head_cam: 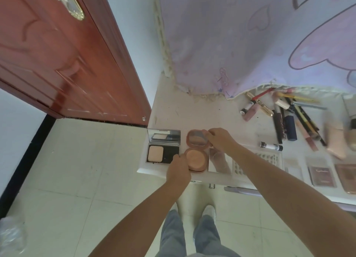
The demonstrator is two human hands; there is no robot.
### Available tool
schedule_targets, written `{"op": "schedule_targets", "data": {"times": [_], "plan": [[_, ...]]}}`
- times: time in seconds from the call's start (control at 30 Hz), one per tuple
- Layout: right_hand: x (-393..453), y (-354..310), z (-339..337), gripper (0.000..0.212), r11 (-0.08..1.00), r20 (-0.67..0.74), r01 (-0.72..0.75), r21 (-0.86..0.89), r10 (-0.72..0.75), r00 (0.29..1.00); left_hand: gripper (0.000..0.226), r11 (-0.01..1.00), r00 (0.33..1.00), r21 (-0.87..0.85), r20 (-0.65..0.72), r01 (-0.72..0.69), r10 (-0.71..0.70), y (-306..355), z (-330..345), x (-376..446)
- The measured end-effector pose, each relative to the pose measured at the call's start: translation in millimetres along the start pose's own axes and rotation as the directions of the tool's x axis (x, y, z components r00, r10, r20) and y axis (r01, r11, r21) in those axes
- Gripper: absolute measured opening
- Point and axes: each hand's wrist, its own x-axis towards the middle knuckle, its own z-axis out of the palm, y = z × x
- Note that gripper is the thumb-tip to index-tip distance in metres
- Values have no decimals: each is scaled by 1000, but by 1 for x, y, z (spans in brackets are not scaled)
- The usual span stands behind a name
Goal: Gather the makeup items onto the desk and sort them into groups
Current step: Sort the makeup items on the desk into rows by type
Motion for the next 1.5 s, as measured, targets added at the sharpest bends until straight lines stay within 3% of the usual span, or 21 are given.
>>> {"op": "schedule_targets", "data": {"times": [0.13, 0.27, 0.33, 0.4, 0.47, 0.5, 0.63, 0.77, 0.83, 0.9, 1.0, 1.1, 1.17, 1.23, 1.3, 1.4, 1.5], "plan": [[0, -5, -1, 40, 1000, 42, -4, -11, 4, 999, 31, 999, 1000, 49, -19, 8, -7, 2, -1, -2], [-12, 1, -13, 33, 972, 121, 115, -206, -91, 988, 31, 997, 1000, 79, -23, 7, -5, 2, -4, -5], [-24, 17, -19, 39, 890, 117, 193, -414, -158, 981, 31, 995, 999, 97, -40, -16, 20, 1, -4, -5], [-41, 43, -12, 55, 717, 155, 261, -646, -212, 965, 33, 991, 996, 123, -68, -47, 56, -2, -4, -7], [-56, 68, 1, 78, 576, 256, 310, -756, -176, 951, 34, 986, 992, 146, -89, -81, 94, -5, -3, -9], [-59, 76, 8, 82, 558, 258, 306, -771, -165, 952, 34, 983, 989, 155, -94, -95, 111, -6, -3, -10], [-59, 74, 6, 57, 665, 97, 325, -672, -356, 930, 33, 979, 984, 150, -98, -136, 151, -4, -18, -13], [-76, 42, -36, 48, 920, 39, 302, -248, -302, 952, 44, 949, 975, -221, -57, -224, 216, 14, -60, -6], [-89, 19, -69, 46, 940, 10, 324, -105, -325, 946, 38, 864, 979, -465, -27, -191, 202, 35, -93, -3], [-105, -7, -101, 48, 925, -53, 381, 6, -380, 924, 28, 713, 971, -692, 76, -114, 229, 59, -128, -6], [-129, -48, -149, 44, 857, -129, 515, 31, -507, 852, 12, 530, 892, -834, 113, -155, 439, 95, -178, -20], [-153, -83, -193, 43, 788, -172, 615, -34, -610, 773, 17, 368, 836, -897, -2, -244, 549, 131, -225, -38], [-164, -100, -217, 37, 721, -351, 691, 48, -636, 687, 16, 238, 820, -927, -113, -290, 561, 152, -254, -50], [-173, -115, -234, 32, 637, -597, 745, 199, -524, 608, 15, 119, 802, -934, -218, -336, 555, 171, -280, -61], [-179, -129, -246, 25, 548, -745, 782, 297, -379, 549, 14, 43, 781, -923, -297, -382, 550, 188, -300, -72], [-187, -147, -257, 23, 530, -776, 811, 250, -392, 495, 10, -40, 756, -910, -366, -412, 543, 209, -318, -85], [-191, -162, -270, 31, 552, -765, 813, 189, -436, 474, 12, -54, 734, -902, -382, -428, 562, 222, -328, -93]]}}
